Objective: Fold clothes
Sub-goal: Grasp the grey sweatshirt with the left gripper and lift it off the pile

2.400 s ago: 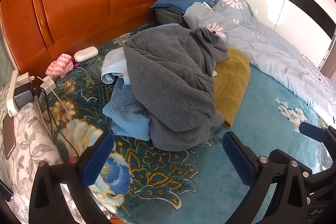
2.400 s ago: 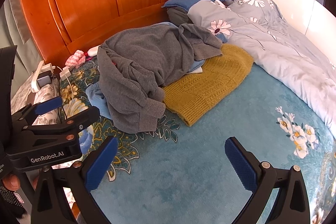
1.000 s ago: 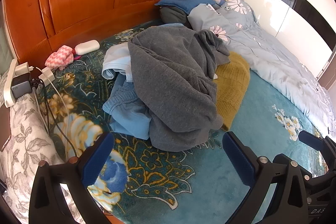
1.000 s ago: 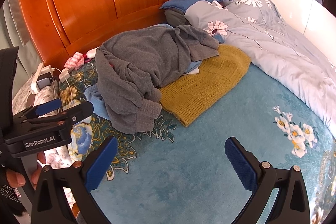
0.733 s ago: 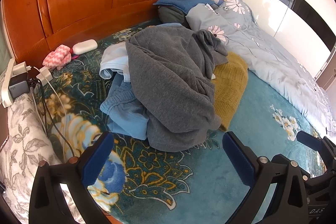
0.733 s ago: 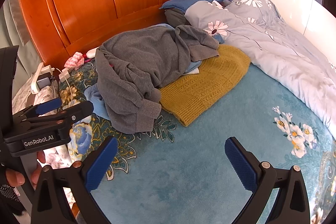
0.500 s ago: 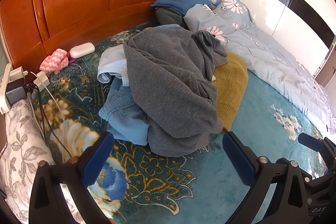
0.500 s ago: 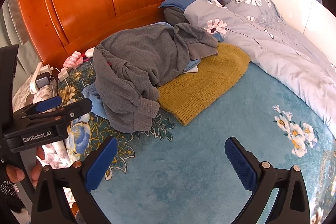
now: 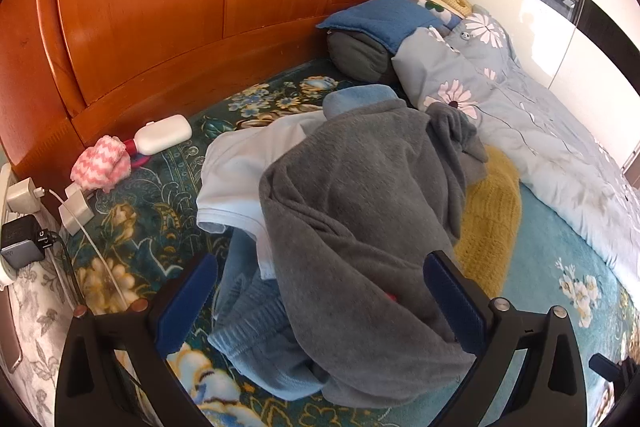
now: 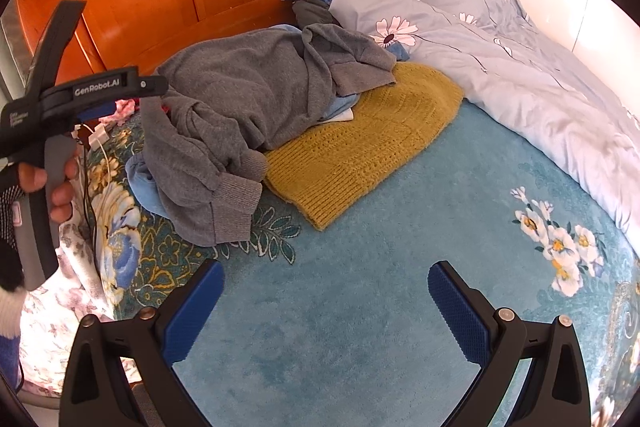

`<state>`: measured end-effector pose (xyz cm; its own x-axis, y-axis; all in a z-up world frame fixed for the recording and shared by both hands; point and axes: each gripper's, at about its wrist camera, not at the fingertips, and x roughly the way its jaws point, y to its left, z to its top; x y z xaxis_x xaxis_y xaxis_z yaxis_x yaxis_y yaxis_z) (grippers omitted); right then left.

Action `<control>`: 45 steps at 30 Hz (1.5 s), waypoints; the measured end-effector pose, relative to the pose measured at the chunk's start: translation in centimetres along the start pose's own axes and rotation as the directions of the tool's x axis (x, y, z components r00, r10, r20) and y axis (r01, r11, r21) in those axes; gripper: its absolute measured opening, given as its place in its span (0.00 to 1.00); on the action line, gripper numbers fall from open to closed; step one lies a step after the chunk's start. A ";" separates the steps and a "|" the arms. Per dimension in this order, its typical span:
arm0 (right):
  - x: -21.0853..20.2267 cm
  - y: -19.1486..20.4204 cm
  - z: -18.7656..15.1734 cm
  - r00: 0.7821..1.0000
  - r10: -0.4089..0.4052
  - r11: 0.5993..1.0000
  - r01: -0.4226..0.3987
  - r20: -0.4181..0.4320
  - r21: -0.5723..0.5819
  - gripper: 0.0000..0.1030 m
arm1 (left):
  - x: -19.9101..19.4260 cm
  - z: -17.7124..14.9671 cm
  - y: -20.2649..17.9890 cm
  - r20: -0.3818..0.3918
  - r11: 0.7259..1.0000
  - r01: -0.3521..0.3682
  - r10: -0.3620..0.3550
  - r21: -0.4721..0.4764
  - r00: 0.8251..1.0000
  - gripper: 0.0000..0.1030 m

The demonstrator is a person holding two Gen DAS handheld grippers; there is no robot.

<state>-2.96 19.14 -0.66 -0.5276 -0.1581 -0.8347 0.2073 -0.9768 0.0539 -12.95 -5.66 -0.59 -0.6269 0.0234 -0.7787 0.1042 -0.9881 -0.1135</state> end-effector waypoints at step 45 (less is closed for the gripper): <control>-17.5 -22.4 -14.2 0.966 -0.236 0.894 0.174 0.103 0.414 1.00 | -26.9 -3.8 -30.7 -0.013 0.517 0.771 -0.828 0.372 0.561 0.14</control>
<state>13.36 45.82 4.94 -0.6438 0.0631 -0.7626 -0.2476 -0.9601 0.1296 3.63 24.60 21.48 -0.4281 0.8328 -0.3510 -0.7164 -0.5495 -0.4299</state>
